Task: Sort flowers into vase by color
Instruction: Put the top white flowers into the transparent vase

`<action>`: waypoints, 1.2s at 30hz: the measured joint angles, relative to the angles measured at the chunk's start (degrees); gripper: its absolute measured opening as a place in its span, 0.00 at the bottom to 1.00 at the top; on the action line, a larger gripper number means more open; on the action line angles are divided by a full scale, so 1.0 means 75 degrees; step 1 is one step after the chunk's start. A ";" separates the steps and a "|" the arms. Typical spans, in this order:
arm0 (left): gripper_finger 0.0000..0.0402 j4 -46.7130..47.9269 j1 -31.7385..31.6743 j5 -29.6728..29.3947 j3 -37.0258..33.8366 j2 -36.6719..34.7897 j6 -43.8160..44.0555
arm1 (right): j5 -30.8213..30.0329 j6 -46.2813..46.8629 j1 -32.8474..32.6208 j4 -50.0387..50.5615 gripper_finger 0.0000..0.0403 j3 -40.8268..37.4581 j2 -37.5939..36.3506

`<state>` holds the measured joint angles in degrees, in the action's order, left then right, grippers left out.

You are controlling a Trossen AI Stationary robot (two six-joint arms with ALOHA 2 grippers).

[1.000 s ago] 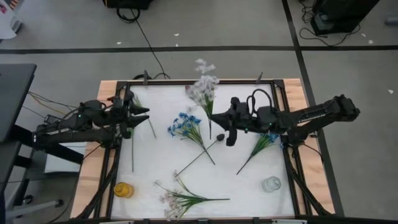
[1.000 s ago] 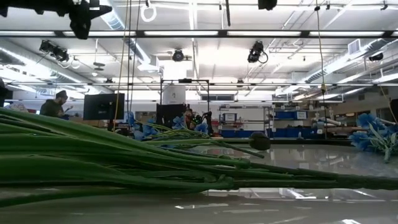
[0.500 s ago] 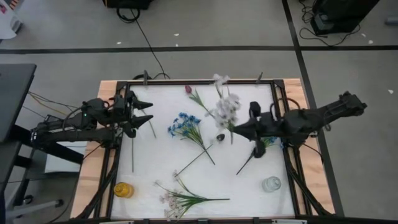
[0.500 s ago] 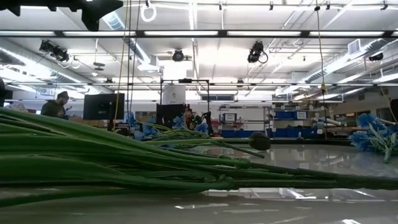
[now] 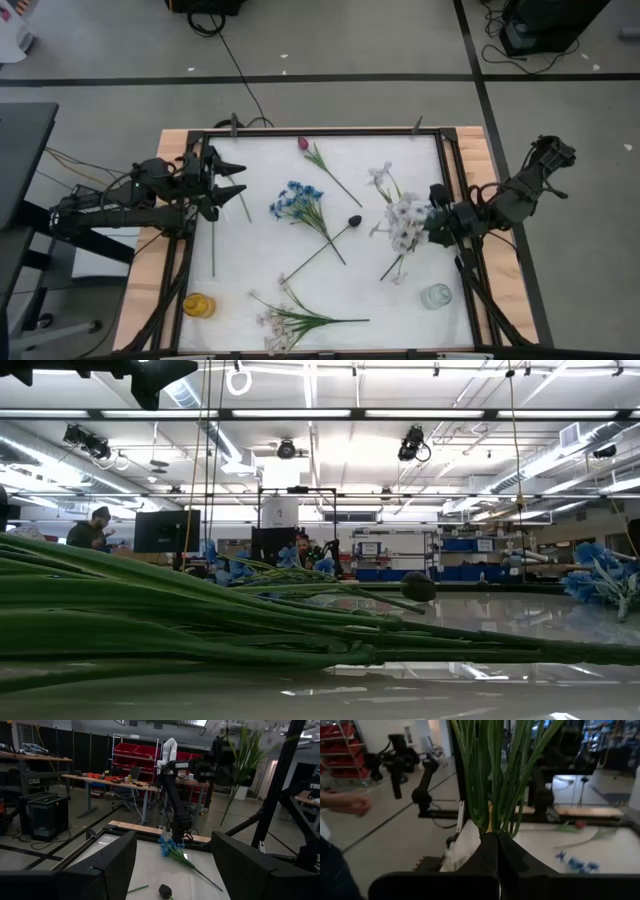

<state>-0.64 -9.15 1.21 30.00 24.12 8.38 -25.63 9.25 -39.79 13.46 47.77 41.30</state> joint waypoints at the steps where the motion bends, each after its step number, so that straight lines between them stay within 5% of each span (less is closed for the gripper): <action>1: 0.65 0.0003 0.0000 0.0001 0.0000 0.0000 0.0000 | -0.0060 0.0007 -0.0176 -0.0179 0.01 -0.0229 -0.0128; 8: 0.65 0.0003 0.0000 0.0000 0.0000 0.0000 0.0000 | -0.0351 0.0007 -0.1539 -0.1455 0.00 -0.1396 -0.0828; 18: 0.65 0.0006 0.0000 -0.0002 0.0000 0.0000 0.0000 | -0.1563 0.0021 -0.3563 -0.1502 0.00 -0.1532 -0.0804; 36: 0.65 0.0006 -0.0002 -0.0003 0.0000 0.0000 0.0000 | -0.6152 0.1243 -0.6622 -0.1158 0.00 -0.1541 0.0586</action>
<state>-0.60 -9.16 1.19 30.00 24.12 8.38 -71.77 18.57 -89.45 4.78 36.21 45.69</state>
